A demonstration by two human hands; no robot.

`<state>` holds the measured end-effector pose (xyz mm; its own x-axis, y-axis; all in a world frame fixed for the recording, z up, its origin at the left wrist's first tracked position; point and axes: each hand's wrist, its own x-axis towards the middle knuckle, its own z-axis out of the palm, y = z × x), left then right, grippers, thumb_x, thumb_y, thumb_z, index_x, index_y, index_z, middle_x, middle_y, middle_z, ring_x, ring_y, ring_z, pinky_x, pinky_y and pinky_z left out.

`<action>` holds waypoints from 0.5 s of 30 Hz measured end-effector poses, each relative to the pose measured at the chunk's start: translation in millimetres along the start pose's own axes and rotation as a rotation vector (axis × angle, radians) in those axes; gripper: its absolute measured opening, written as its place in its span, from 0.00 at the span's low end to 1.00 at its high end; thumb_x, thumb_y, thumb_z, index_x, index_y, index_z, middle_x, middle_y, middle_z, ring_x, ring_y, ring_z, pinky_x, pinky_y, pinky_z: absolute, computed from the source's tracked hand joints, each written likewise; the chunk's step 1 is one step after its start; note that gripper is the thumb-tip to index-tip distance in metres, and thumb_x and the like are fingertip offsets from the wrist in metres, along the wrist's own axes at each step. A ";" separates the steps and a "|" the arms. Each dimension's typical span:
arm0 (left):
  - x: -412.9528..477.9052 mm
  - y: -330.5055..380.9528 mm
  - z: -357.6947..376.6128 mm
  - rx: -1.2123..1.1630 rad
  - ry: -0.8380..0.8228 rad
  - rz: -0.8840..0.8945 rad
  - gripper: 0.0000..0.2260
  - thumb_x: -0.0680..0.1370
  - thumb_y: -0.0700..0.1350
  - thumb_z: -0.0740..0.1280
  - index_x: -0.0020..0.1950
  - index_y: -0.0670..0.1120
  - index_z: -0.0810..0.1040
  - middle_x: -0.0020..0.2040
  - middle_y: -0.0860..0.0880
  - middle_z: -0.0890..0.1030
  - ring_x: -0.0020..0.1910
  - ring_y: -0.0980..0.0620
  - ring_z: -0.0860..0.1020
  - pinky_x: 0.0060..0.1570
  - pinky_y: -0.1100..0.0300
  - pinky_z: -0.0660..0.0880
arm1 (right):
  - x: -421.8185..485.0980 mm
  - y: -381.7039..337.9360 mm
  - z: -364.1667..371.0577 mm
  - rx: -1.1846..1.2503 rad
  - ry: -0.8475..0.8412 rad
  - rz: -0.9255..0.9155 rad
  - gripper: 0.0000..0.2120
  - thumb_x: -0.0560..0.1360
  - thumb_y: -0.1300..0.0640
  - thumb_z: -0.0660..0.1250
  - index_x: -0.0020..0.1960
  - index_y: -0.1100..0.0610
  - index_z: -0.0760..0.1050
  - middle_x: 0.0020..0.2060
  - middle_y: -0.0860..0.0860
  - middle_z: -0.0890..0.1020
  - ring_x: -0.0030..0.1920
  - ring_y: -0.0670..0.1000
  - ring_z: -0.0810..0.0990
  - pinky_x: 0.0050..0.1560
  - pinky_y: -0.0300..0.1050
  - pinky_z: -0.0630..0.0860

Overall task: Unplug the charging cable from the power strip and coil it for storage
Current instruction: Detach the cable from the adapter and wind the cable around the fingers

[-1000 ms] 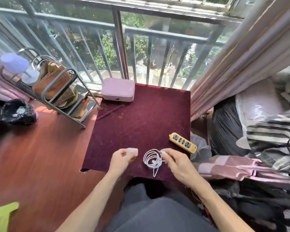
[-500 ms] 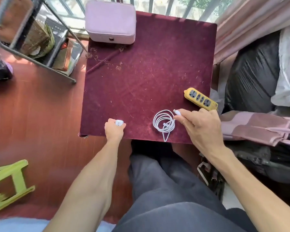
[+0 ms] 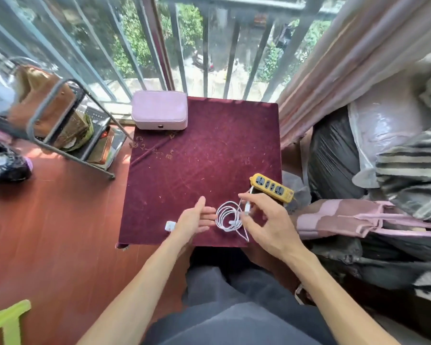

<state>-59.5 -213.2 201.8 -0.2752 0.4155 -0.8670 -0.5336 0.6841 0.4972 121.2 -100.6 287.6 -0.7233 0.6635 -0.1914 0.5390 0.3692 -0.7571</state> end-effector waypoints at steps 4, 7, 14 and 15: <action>-61.6 32.9 40.3 -0.243 -0.372 0.014 0.35 0.81 0.68 0.54 0.52 0.39 0.85 0.48 0.42 0.87 0.45 0.48 0.84 0.51 0.54 0.79 | -23.0 -29.8 -19.3 0.140 -0.021 -0.102 0.19 0.78 0.56 0.72 0.68 0.47 0.80 0.56 0.40 0.84 0.53 0.38 0.82 0.51 0.27 0.73; -89.5 58.4 57.6 -0.257 -0.564 0.024 0.35 0.80 0.67 0.57 0.59 0.36 0.84 0.54 0.39 0.83 0.49 0.46 0.81 0.52 0.55 0.78 | -42.5 -44.2 -24.9 0.163 0.006 -0.189 0.16 0.78 0.55 0.72 0.65 0.47 0.82 0.59 0.36 0.84 0.62 0.41 0.82 0.61 0.32 0.76; -122.7 92.4 77.8 -0.218 -0.641 0.153 0.16 0.82 0.41 0.57 0.64 0.41 0.79 0.47 0.42 0.87 0.42 0.48 0.84 0.47 0.56 0.79 | -70.7 -37.6 -23.1 0.291 0.064 -0.118 0.08 0.79 0.54 0.67 0.52 0.44 0.83 0.48 0.42 0.87 0.51 0.47 0.85 0.57 0.45 0.80; -125.0 94.4 75.9 -0.192 -0.623 0.162 0.17 0.81 0.39 0.55 0.64 0.41 0.79 0.45 0.43 0.86 0.40 0.49 0.83 0.45 0.57 0.80 | -70.4 -28.4 -25.4 0.315 0.109 -0.050 0.08 0.79 0.54 0.65 0.49 0.44 0.83 0.44 0.44 0.87 0.45 0.48 0.85 0.53 0.49 0.81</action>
<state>-14.8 -155.1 359.6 0.1185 0.8115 -0.5723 -0.6733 0.4893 0.5543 167.8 -141.2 338.5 -0.6861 0.7214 -0.0938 0.3314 0.1952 -0.9231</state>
